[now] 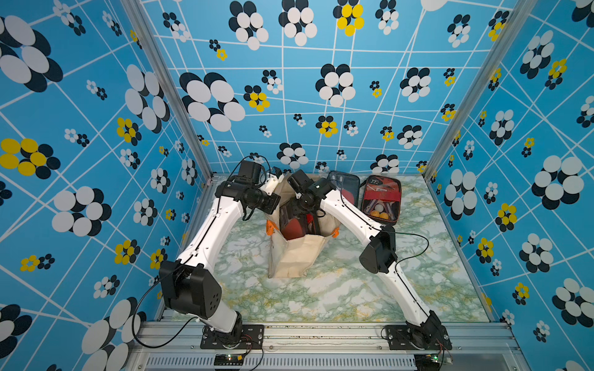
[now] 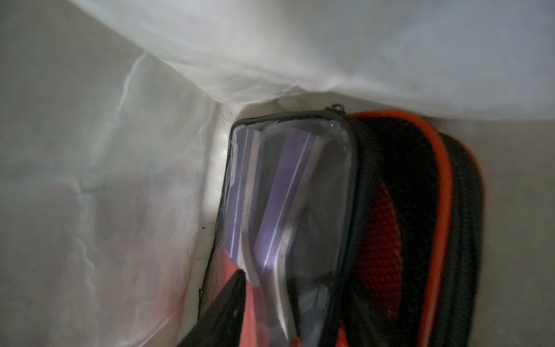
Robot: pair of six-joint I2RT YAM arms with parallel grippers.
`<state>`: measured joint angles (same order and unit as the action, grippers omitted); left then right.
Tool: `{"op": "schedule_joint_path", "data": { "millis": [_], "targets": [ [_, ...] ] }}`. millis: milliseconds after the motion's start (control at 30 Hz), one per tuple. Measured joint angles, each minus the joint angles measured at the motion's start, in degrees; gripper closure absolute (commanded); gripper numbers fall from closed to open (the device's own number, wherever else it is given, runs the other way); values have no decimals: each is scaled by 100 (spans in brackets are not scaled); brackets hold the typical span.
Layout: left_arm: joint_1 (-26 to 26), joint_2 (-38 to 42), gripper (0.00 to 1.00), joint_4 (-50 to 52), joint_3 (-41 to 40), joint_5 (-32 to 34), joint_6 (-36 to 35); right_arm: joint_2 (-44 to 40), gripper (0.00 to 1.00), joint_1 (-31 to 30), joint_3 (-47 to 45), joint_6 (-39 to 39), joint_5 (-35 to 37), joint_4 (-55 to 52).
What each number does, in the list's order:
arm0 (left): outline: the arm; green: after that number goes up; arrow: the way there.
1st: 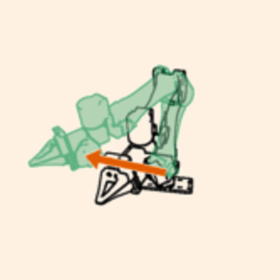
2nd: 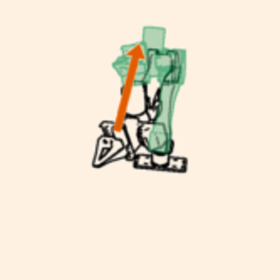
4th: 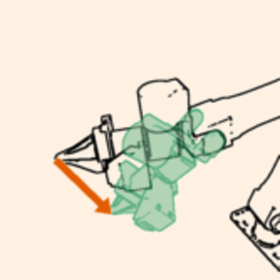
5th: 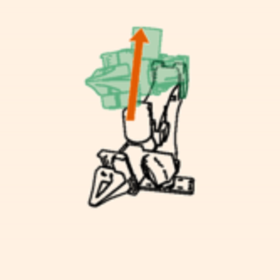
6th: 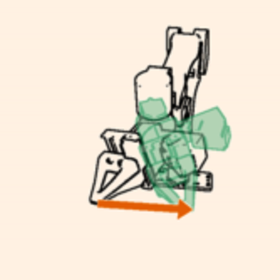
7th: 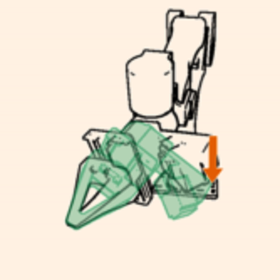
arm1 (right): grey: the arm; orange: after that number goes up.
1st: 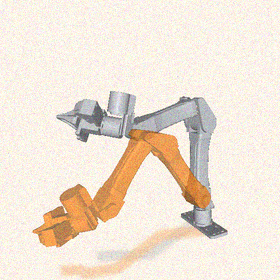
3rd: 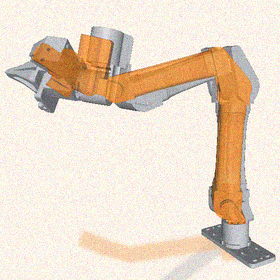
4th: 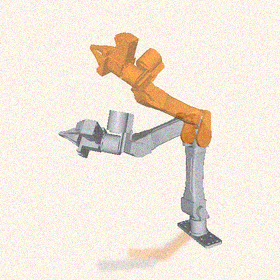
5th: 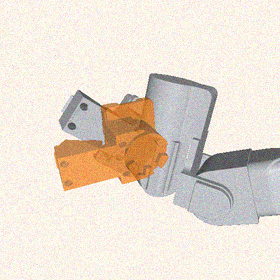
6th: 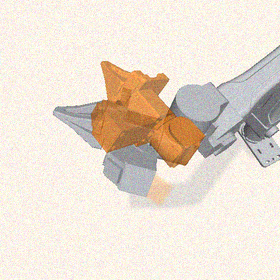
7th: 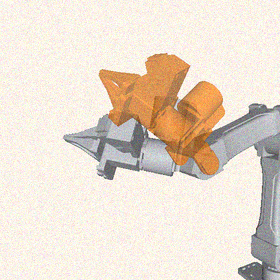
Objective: Remove the ping pong set from the canvas bag
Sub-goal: Pick up the ping pong set from the canvas bag.
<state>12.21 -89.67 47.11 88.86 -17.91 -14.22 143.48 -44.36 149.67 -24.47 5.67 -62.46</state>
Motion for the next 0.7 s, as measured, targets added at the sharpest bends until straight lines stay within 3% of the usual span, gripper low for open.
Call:
{"op": "schedule_joint_path", "data": {
  "millis": [267,500,700],
  "targets": [
    [20,0,100,0,-24,44,0,-31,46,-70,-173,-13,-417,210],
    [15,0,100,2,-33,44,0,-636,46,-254,-1051,-90,-933,752],
    [7,0,100,7,-39,48,2,-949,47,-374,-1078,-133,-1246,964]
  ]
}}
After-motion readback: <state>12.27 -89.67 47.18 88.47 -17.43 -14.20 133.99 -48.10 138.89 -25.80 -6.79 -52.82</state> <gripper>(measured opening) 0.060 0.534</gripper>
